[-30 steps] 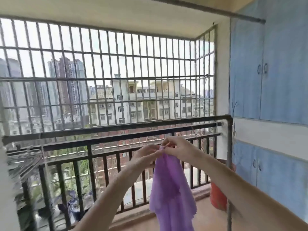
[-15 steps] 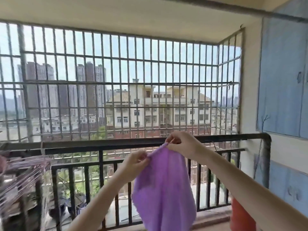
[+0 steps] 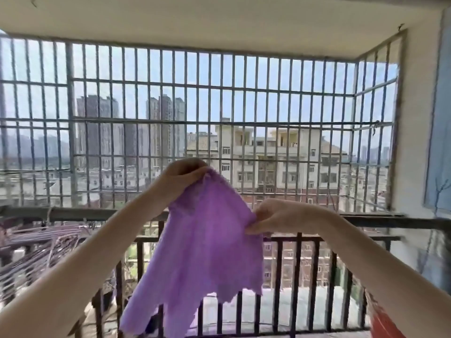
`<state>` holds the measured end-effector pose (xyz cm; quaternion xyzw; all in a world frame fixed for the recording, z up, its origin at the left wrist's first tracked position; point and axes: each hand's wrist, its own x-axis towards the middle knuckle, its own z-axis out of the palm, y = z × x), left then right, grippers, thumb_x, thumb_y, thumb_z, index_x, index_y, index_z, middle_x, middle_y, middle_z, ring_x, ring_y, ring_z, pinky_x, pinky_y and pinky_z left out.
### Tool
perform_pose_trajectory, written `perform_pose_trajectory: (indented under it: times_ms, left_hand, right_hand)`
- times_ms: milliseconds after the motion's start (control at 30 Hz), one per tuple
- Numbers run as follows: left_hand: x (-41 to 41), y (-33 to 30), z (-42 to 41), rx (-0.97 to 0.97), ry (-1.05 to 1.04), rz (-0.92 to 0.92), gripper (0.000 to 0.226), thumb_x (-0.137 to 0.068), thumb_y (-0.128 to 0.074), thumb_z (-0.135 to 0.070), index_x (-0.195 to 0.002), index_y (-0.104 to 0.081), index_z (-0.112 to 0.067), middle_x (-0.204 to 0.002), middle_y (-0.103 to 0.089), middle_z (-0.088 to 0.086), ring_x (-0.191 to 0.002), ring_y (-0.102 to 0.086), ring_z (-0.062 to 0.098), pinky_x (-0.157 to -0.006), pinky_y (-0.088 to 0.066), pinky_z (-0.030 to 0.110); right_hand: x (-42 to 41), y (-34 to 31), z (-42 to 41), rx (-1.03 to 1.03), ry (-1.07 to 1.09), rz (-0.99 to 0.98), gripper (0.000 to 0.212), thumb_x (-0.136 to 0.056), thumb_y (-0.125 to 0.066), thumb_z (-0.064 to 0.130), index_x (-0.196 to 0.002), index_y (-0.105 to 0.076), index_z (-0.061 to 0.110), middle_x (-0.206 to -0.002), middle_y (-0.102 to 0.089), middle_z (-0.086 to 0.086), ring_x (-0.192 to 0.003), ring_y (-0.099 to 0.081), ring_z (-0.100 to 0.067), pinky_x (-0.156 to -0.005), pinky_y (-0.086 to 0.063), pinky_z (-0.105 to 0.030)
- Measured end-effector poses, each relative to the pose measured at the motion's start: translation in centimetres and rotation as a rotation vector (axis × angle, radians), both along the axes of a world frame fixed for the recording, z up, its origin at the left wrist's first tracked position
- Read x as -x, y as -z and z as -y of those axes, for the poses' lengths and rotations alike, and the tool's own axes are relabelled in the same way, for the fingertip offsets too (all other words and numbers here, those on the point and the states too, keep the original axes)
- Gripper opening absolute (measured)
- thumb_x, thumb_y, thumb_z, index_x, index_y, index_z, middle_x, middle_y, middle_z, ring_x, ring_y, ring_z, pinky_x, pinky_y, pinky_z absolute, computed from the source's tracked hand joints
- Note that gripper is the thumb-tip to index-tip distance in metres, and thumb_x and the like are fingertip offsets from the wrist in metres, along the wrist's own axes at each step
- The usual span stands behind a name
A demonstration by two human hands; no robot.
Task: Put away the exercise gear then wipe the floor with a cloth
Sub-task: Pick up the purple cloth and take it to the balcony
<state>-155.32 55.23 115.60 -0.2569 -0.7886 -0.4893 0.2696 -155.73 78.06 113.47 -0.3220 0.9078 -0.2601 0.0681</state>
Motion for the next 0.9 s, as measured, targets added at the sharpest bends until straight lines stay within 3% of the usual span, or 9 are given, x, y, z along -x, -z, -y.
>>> perform_pose_trajectory:
  times_ms: [100, 200, 300, 433, 567, 633, 733, 800, 900]
  left_hand:
    - [0.9, -1.2, 0.6, 0.134, -0.112, -0.090, 0.018, -0.091, -0.053, -0.019, -0.078, -0.060, -0.029, -0.080, -0.059, -0.010, -0.079, -0.052, 0.000, -0.071, -0.039, 0.013]
    - [2.3, -1.9, 2.1, 0.256, -0.199, -0.147, 0.020, -0.092, -0.052, -0.019, -0.078, -0.057, -0.033, -0.079, -0.058, -0.011, -0.079, -0.051, -0.001, -0.072, -0.038, 0.014]
    - [3.5, -2.2, 3.0, 0.412, -0.274, -0.202, 0.014, -0.092, -0.050, -0.021, -0.083, -0.057, -0.029, -0.081, -0.058, -0.013, -0.080, -0.054, 0.003, -0.073, -0.038, 0.015]
    - [4.5, -2.7, 3.1, 0.441, -0.300, -0.306, 0.010, -0.092, -0.049, -0.023, -0.092, -0.059, -0.023, -0.081, -0.058, -0.014, -0.080, -0.055, 0.000, -0.071, -0.039, 0.012]
    - [7.7, -4.0, 2.6, 0.415, -0.266, -0.274, 0.010, -0.093, -0.050, -0.020, -0.092, -0.059, -0.022, -0.079, -0.056, -0.016, -0.077, -0.052, -0.004, -0.066, -0.040, 0.008]
    - [10.9, -3.7, 2.2, 0.420, -0.260, -0.183, 0.010, -0.093, -0.050, -0.018, -0.095, -0.060, -0.016, -0.080, -0.058, -0.010, -0.077, -0.055, 0.003, -0.066, -0.041, 0.008]
    - [15.9, -1.5, 2.4, 0.487, -0.224, 0.023, 0.018, -0.093, -0.051, -0.014, -0.108, -0.057, -0.007, -0.099, -0.062, 0.008, -0.092, -0.060, 0.020, -0.075, -0.049, 0.020]
    - [17.8, 0.1, 2.8, 0.465, -0.206, 0.093, 0.022, -0.092, -0.050, -0.009, -0.112, -0.054, 0.000, -0.103, -0.061, 0.014, -0.089, -0.060, 0.019, -0.071, -0.050, 0.020]
    - [18.5, 1.3, 3.4, 0.402, -0.144, 0.119, 0.011, -0.091, -0.051, -0.005, -0.101, -0.056, -0.005, -0.086, -0.060, 0.004, -0.076, -0.060, 0.016, -0.063, -0.052, 0.019]
  right_hand:
    - [1.6, 0.6, -0.3, 0.190, 0.058, -0.037, 0.036, -0.092, -0.052, 0.028, -0.108, -0.062, -0.002, -0.108, -0.063, -0.016, -0.103, -0.061, -0.026, -0.094, -0.050, -0.036]
    - [2.8, 0.4, -0.5, 0.449, 0.146, -0.047, 0.036, -0.090, -0.051, 0.033, -0.099, -0.061, 0.000, -0.091, -0.061, -0.013, -0.085, -0.060, -0.023, -0.078, -0.052, -0.035]
    - [3.5, -0.7, -0.8, 0.622, 0.247, -0.173, 0.024, -0.096, -0.047, 0.026, -0.086, -0.062, 0.010, -0.078, -0.057, -0.004, -0.072, -0.054, -0.016, -0.060, -0.044, -0.023]
    - [4.0, -3.1, -1.2, 0.699, 0.251, -0.473, 0.020, -0.093, -0.054, 0.025, -0.087, -0.067, 0.012, -0.074, -0.060, -0.002, -0.069, -0.054, -0.011, -0.060, -0.041, -0.018]
    - [6.9, -5.3, -1.5, 0.540, 0.350, -0.743, 0.019, -0.088, -0.061, 0.026, -0.084, -0.070, 0.010, -0.069, -0.062, -0.001, -0.064, -0.055, -0.010, -0.058, -0.039, -0.011]
    - [9.7, -5.7, -1.5, 0.430, 0.445, -0.815, 0.018, -0.087, -0.064, 0.025, -0.089, -0.070, 0.009, -0.071, -0.059, 0.004, -0.067, -0.053, -0.009, -0.062, -0.038, -0.016]
    - [13.3, -4.7, -1.6, 0.119, 0.493, -0.666, 0.039, -0.084, -0.065, 0.033, -0.114, -0.061, 0.009, -0.078, -0.053, 0.009, -0.079, -0.053, -0.015, -0.084, -0.049, -0.034]
    - [14.8, -3.4, -2.0, -0.060, 0.493, -0.561, 0.055, -0.083, -0.064, 0.042, -0.126, -0.051, 0.010, -0.094, -0.061, 0.001, -0.089, -0.060, -0.021, -0.098, -0.045, -0.044]
    - [15.9, -1.9, -3.0, 0.014, 0.457, -0.508, 0.040, -0.088, -0.060, 0.034, -0.120, -0.054, 0.011, -0.104, -0.064, -0.008, -0.086, -0.063, -0.020, -0.082, -0.053, -0.032]
